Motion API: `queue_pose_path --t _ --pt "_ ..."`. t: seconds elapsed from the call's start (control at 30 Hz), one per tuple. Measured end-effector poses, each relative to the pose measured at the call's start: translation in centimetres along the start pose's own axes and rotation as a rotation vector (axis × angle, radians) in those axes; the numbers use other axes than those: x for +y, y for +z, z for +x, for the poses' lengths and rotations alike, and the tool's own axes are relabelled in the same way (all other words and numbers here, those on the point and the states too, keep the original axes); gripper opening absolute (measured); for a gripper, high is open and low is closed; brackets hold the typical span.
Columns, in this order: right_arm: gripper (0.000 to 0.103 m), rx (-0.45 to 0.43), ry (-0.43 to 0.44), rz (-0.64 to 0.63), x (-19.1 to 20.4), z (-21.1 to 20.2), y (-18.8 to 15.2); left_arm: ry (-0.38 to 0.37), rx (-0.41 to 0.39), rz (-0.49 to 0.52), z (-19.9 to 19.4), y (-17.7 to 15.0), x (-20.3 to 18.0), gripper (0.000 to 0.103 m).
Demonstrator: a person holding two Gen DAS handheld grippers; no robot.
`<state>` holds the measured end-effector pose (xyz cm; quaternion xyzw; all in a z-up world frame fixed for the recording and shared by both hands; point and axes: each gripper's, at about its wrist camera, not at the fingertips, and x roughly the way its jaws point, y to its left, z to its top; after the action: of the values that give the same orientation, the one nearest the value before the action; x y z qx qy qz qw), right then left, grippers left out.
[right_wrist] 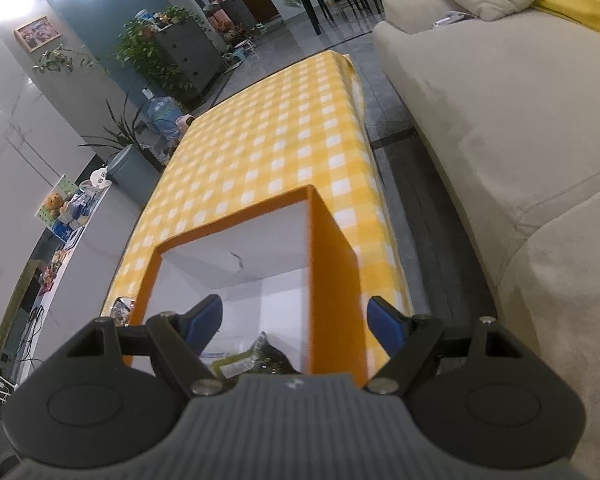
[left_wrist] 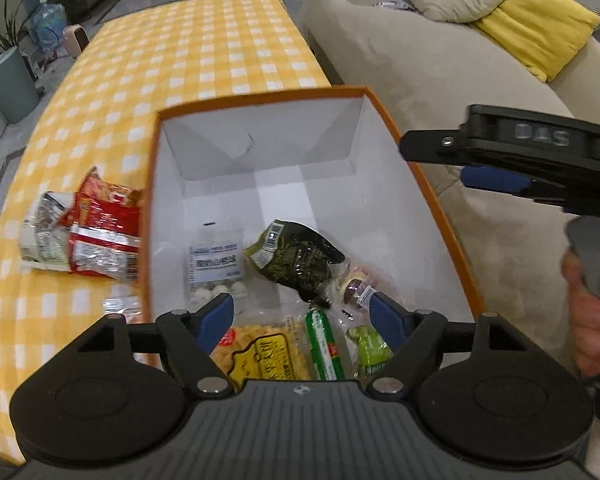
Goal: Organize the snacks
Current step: 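Lower the seaweed pack into the box and open the left tool while right tool withdraws, then move the right tool down to the white stick-snack pack on the table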
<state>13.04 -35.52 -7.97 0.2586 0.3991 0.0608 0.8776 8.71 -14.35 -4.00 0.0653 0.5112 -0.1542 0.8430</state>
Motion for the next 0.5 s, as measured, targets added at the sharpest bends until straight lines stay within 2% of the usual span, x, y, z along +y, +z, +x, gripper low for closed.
queue_pose_path --t 0.2,0.37,0.5 --pt "0.078 -0.011 0.012 -0.024 2.6 -0.5 -0.3 0.001 -0.001 -0.027 -3.6 -1.1 2.1 0.091" --pt "0.078 -0.003 0.046 -0.088 5.8 -0.7 -1.0 0.030 -0.051 -0.075 -7.2 -2.5 5.3 0.091" --pt "0.077 0.017 0.091 -0.128 8.3 -1.1 -2.2 0.100 -0.081 -0.134 -8.8 -3.5 8.6 0.091"
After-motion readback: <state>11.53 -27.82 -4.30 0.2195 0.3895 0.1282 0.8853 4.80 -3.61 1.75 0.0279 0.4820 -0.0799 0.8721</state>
